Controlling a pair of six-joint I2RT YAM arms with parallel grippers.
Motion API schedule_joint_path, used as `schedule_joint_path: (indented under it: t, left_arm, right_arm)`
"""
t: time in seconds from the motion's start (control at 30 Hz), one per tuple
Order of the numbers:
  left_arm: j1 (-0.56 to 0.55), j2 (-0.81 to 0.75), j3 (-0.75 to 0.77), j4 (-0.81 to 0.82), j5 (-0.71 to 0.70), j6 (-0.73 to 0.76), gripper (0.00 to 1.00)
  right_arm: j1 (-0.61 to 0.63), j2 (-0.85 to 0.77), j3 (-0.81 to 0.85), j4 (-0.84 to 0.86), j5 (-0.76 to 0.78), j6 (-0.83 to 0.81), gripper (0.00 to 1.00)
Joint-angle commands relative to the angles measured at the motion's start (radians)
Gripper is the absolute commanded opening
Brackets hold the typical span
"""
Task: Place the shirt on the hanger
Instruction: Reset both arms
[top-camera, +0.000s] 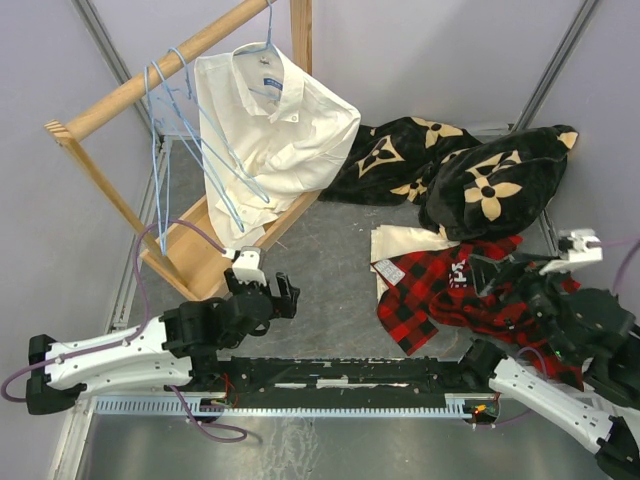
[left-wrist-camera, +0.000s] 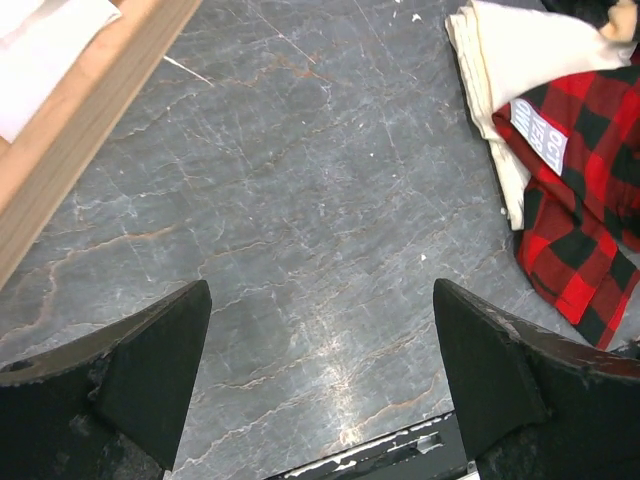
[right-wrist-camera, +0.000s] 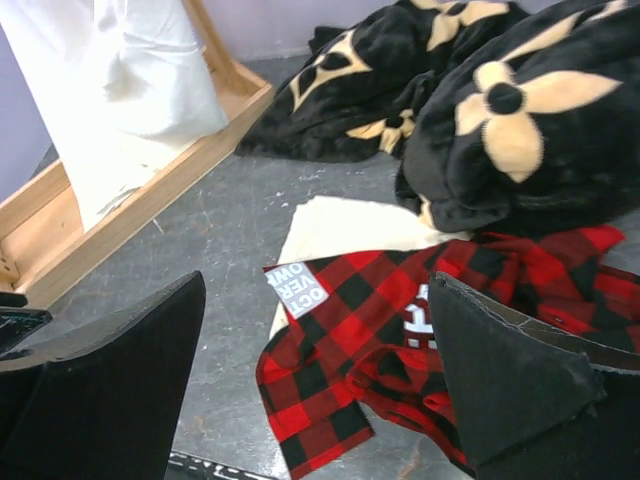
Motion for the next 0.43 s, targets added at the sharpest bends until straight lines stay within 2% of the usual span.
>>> schedule_joint_path:
  t: [0.0, 0.13, 0.4]
  left_arm:
    - [0.001, -0.045, 0.03, -0.055, -0.081, 0.041, 0.97]
    - [0.002, -0.103, 0.022, -0.039, -0.078, 0.07, 0.97]
    - [0.002, -0.136, 0.046, -0.062, -0.08, 0.104, 0.96]
  right_arm:
    - [0.002, -0.087, -0.024, -0.112, 0.058, -0.025, 0.99]
    - [0.002, -0.144, -0.062, -0.124, 0.053, 0.002, 0.99]
    - [0.002, -0.137, -0.073, -0.116, 0.047, -0.004, 0.99]
